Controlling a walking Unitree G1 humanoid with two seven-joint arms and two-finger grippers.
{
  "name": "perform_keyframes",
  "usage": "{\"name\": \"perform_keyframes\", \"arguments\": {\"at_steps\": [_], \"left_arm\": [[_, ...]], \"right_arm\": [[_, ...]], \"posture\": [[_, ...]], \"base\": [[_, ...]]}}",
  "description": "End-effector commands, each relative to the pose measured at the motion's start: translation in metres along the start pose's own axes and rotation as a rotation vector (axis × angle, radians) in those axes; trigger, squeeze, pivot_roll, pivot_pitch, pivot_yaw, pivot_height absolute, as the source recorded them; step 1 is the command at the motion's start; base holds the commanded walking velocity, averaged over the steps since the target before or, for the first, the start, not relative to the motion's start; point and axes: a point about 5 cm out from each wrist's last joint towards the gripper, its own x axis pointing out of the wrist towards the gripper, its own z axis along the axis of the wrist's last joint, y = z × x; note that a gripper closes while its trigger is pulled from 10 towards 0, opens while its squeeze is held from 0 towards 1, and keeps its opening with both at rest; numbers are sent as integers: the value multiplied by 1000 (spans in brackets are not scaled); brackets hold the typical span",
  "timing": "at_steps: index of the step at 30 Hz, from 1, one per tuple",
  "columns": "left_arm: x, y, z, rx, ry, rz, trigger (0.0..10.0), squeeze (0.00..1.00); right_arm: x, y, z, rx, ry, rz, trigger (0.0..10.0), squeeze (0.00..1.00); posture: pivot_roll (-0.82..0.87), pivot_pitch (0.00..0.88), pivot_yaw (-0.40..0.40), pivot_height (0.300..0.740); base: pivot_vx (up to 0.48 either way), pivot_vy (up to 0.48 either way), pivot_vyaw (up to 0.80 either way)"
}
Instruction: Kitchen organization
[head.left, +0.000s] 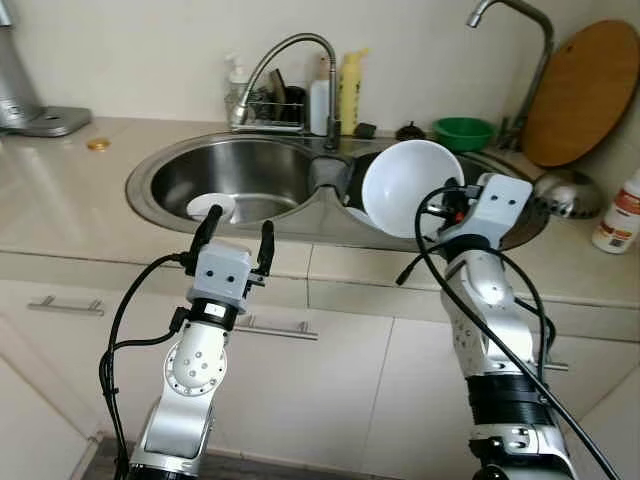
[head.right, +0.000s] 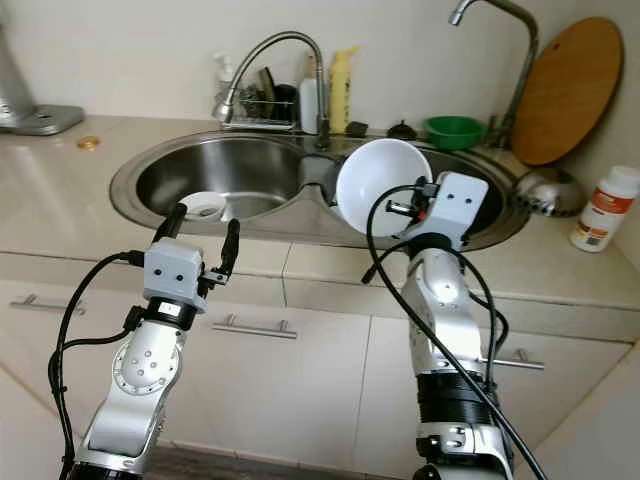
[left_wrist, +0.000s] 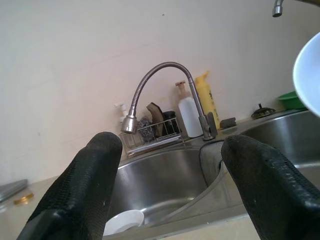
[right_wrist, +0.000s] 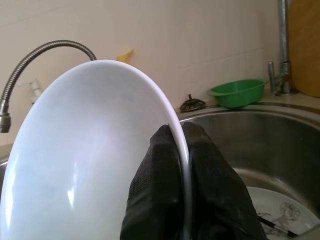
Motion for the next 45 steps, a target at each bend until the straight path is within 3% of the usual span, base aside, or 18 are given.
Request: {"name": "perform_keyframes", "arguments": {"at_steps": [1,30,43,45], "left_arm": [[2,2,6,-4,-28,9,10000,0],[3,-1,6,-12,-29,2,10000,0],[3,-4,7,-17,-42,-18,10000,0],[3,-4,7,-16,-43,-19,10000,0]], "right_arm": [[3,-1,6,11,-20,-5,10000,0],[2,-2,3,-4,-11,-8,10000,0],[7,-8,0,-34,21,-43,10000,0],[12,-17,-7,-93,81,-91,10000,0]], "posture": [[-24,0,9,740],[-26,0,11,740],[-23,0,7,740],[-22,0,8,740]], "base": [[281,0,0],[329,0,0],[0,0,0],[0,0,0]]}}
